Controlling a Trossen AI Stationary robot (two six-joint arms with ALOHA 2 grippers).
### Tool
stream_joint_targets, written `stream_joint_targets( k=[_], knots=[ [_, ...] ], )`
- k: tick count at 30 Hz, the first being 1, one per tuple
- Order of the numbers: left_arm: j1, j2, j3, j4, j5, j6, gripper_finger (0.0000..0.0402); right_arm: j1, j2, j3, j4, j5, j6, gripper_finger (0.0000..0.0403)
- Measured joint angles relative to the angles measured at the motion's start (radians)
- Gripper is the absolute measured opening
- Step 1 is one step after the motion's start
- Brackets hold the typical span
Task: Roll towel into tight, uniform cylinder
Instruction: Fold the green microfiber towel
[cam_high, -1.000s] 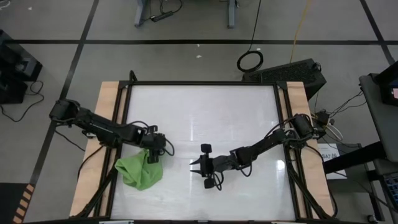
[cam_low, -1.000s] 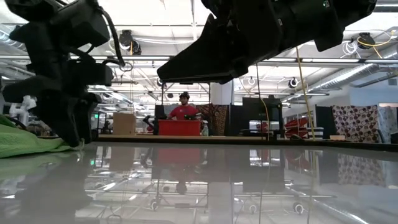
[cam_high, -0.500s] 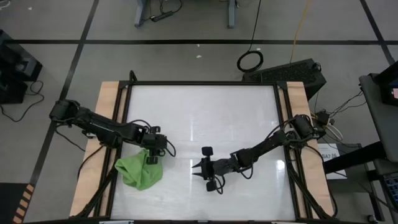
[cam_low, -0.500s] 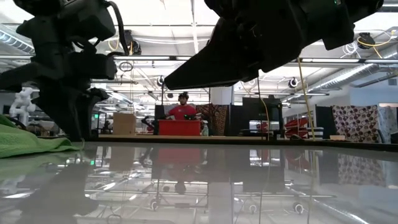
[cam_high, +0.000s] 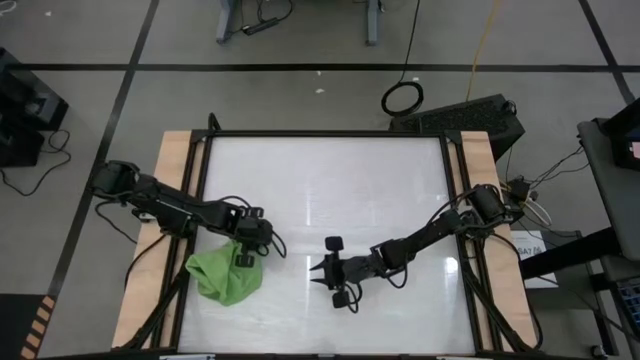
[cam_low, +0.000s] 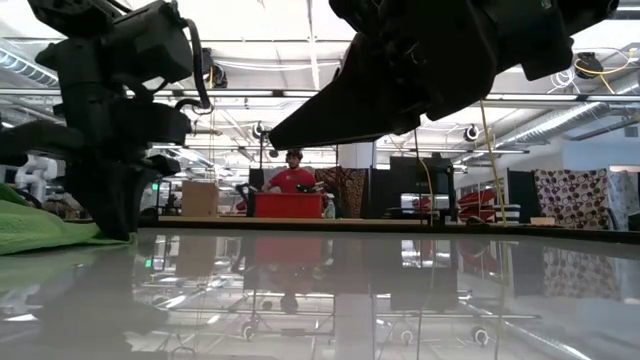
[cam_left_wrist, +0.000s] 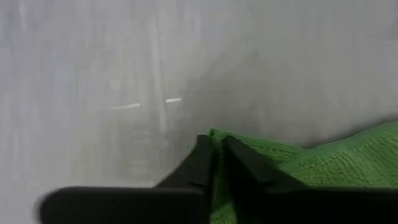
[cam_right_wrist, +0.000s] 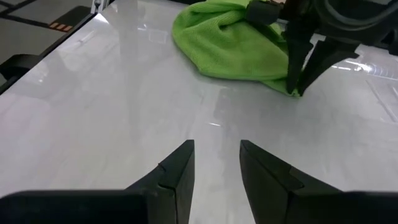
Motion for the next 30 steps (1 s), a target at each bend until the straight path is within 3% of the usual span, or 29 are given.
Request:
stream_joint_targets(
  k=[9, 19, 26, 30],
  knots=[
    [0.001, 0.008, 0.122, -0.086, -0.033, 0.056, 0.0003, 0.008, 0.000, 0.000, -0.009, 0.000, 0.010, 0.0118],
    [-0.001, 0.006, 0.461, -0.320, -0.253, 0.167, 0.0001, 0.007, 0.000, 0.000, -0.020, 0.011, 0.030, 0.0118],
    [-0.036, 0.005, 0.728, -0.427, -0.342, 0.220, 0.0001, -0.024, 0.000, -0.001, -0.064, 0.198, 0.081, 0.0119],
    [-0.067, 0.005, 0.849, -0.473, -0.409, 0.234, 0.0000, -0.046, 0.000, -0.001, -0.059, 0.221, 0.074, 0.0119]
  ],
)
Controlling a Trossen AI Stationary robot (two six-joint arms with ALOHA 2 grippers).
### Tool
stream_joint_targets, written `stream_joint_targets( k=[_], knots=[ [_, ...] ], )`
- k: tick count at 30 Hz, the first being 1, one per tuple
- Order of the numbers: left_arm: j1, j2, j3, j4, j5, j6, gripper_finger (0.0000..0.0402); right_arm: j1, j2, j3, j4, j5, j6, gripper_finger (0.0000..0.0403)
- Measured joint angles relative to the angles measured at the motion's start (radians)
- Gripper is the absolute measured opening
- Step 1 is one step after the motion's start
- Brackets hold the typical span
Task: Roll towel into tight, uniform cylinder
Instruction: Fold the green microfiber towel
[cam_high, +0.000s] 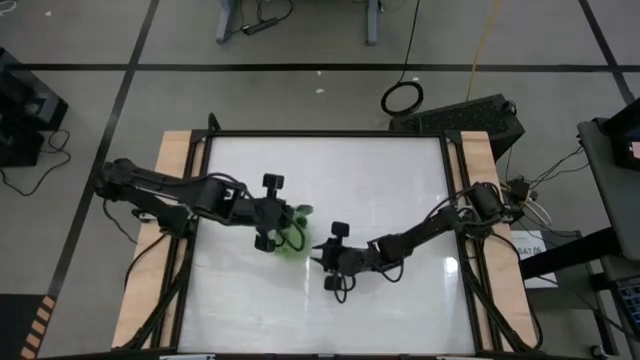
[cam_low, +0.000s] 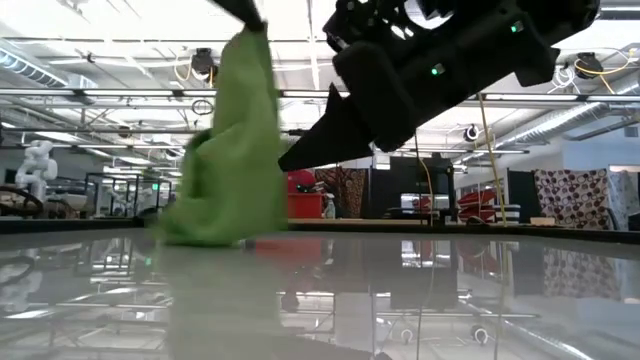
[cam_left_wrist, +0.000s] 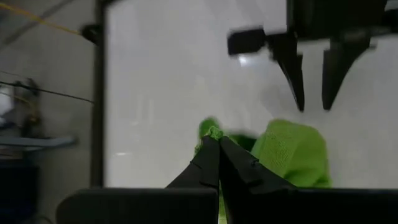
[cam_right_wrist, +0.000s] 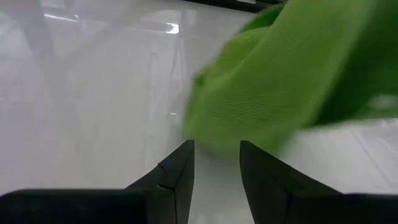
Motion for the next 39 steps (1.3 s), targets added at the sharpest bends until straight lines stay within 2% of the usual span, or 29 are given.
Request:
stream_joint_targets(
  k=[4, 9, 16, 21, 25, 28, 39],
  knots=[
    [-0.034, 0.000, 0.087, -0.054, -0.080, 0.001, 0.0000, -0.010, 0.000, 0.000, 0.006, 0.067, -0.022, 0.0119],
    [-0.071, -0.001, 0.133, -0.120, -0.214, -0.025, 0.0000, 0.004, 0.000, 0.000, 0.015, 0.159, -0.093, 0.0119],
    [-0.079, -0.001, 0.133, -0.147, -0.279, -0.037, 0.0000, 0.041, 0.000, 0.000, 0.023, 0.211, -0.141, 0.0119],
    [-0.079, -0.001, 0.133, -0.151, -0.284, -0.053, 0.0000, 0.068, 0.000, 0.000, -0.016, 0.350, -0.145, 0.0119],
    [-0.079, -0.001, 0.133, -0.146, -0.281, -0.054, 0.0000, 0.063, 0.000, 0.000, 0.009, 0.313, -0.131, 0.0119],
    [-0.079, -0.001, 0.133, -0.124, -0.260, -0.054, 0.0000, 0.052, 0.000, 0.000, 0.050, 0.325, -0.130, 0.0118],
    [-0.079, 0.007, 0.132, -0.106, -0.196, -0.106, 0.0000, 0.008, 0.000, -0.001, 0.370, 0.344, -0.231, 0.0118]
  ],
)
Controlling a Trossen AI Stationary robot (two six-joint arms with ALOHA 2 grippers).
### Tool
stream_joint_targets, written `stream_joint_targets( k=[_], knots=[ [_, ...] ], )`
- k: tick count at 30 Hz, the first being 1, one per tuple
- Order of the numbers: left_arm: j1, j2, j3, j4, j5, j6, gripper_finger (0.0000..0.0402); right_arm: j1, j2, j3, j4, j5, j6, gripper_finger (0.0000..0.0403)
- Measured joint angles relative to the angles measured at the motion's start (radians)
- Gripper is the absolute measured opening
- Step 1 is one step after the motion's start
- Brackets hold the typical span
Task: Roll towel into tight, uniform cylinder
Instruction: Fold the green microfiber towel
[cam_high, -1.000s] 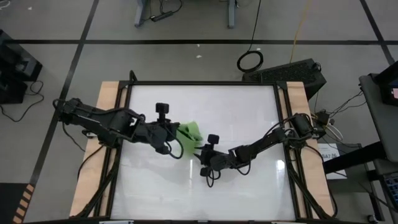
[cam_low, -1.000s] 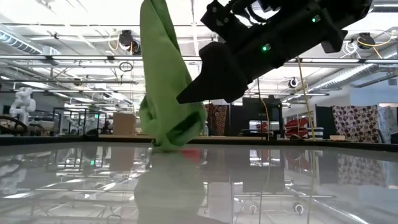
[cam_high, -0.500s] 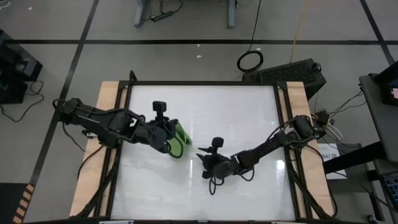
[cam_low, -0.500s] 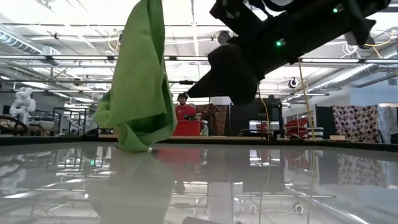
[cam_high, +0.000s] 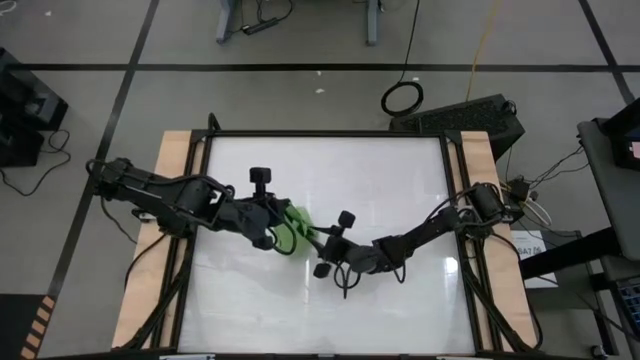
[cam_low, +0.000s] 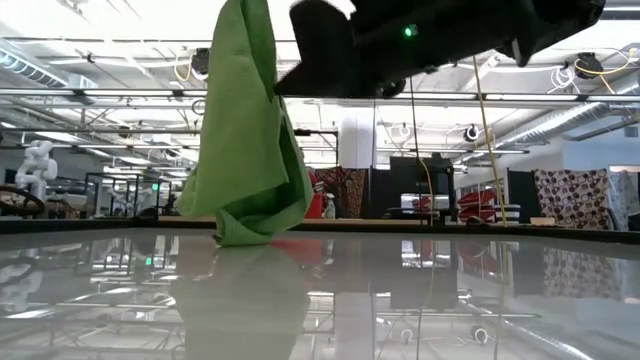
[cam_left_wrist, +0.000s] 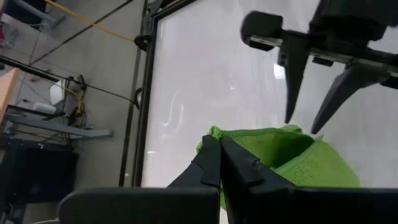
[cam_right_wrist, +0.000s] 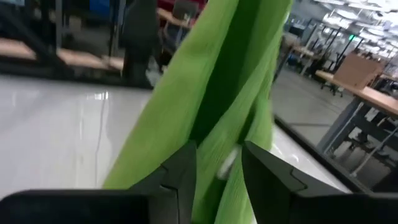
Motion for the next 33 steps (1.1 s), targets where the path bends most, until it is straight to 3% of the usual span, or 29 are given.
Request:
stream_joint_targets(
  k=[11, 20, 27, 30, 33],
  knots=[
    [-0.005, 0.033, -0.001, 0.024, 0.003, 0.008, 0.0000, -0.024, 0.000, 0.000, 0.051, -0.034, -0.009, 0.0118],
    [-0.020, 0.037, -0.001, 0.035, -0.026, 0.013, 0.0000, -0.062, -0.001, 0.000, -0.135, -0.038, 0.146, 0.0114],
    [-0.040, 0.037, -0.001, 0.055, -0.058, 0.037, 0.0000, -0.066, -0.001, 0.000, -0.205, -0.040, 0.166, 0.0048],
    [-0.039, 0.037, -0.001, 0.055, -0.060, 0.037, 0.0000, -0.083, -0.001, 0.000, -0.205, -0.134, 0.168, 0.0012],
    [-0.040, 0.036, -0.001, 0.054, -0.060, 0.037, 0.0000, -0.106, -0.001, 0.000, -0.222, -0.194, 0.203, 0.0007]
  ],
)
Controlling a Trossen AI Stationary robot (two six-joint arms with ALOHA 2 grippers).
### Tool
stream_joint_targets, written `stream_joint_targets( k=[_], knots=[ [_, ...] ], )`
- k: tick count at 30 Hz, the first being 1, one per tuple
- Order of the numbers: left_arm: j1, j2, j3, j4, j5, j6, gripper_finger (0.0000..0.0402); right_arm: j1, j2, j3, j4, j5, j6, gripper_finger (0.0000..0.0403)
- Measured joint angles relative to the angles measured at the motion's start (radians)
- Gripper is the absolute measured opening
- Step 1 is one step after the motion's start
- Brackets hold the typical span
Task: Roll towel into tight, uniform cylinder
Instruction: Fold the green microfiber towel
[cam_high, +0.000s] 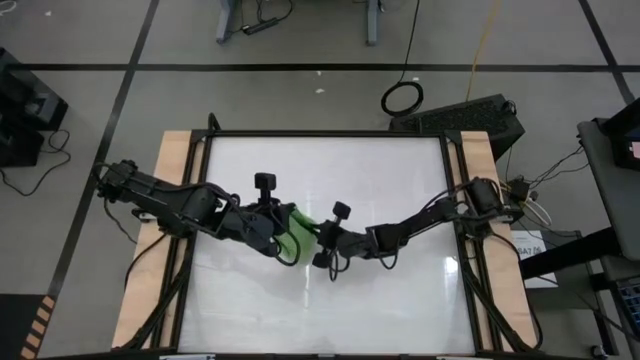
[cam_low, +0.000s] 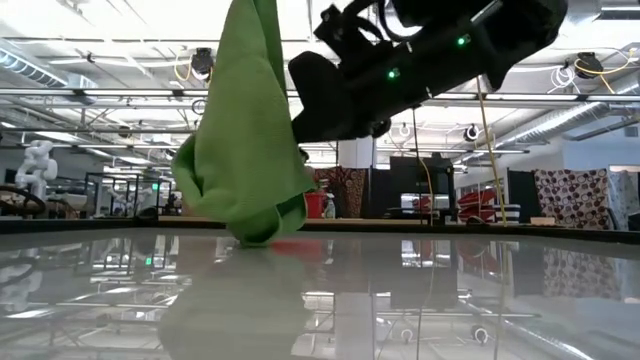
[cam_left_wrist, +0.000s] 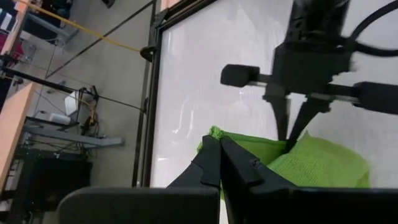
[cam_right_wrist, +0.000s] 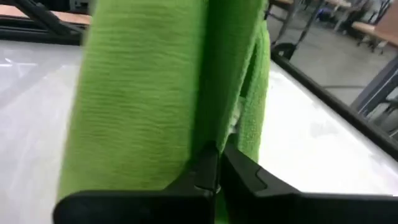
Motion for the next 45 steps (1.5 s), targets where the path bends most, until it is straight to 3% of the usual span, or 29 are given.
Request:
stream_joint_targets(
  k=[9, 19, 24, 30, 40, 45],
  knots=[
    [-0.044, -0.001, 0.000, -0.035, -0.037, -0.004, 0.0000, -0.022, -0.055, 0.001, -0.110, 0.003, -0.092, 0.0002],
    [-0.064, -0.004, 0.000, -0.255, -0.151, -0.115, 0.0000, 0.037, -0.448, 0.001, -0.447, -0.003, -0.253, 0.0001],
    [-0.064, -0.004, 0.000, -0.241, -0.198, -0.114, 0.0000, 0.045, -0.667, 0.001, -0.555, -0.172, -0.297, 0.0000],
    [-0.071, -0.005, 0.003, -0.160, -0.171, -0.093, 0.0000, 0.044, -0.841, 0.001, -0.741, -0.431, -0.204, 0.0000],
    [-0.078, -0.013, 0.002, 0.122, 0.011, 0.135, 0.0000, 0.045, -0.808, 0.001, -0.948, -0.700, -0.066, 0.0000],
    [-0.039, -0.007, 0.001, 0.092, 0.052, 0.131, 0.0000, 0.034, -0.806, 0.001, -0.993, -0.655, -0.087, 0.0000]
  ],
)
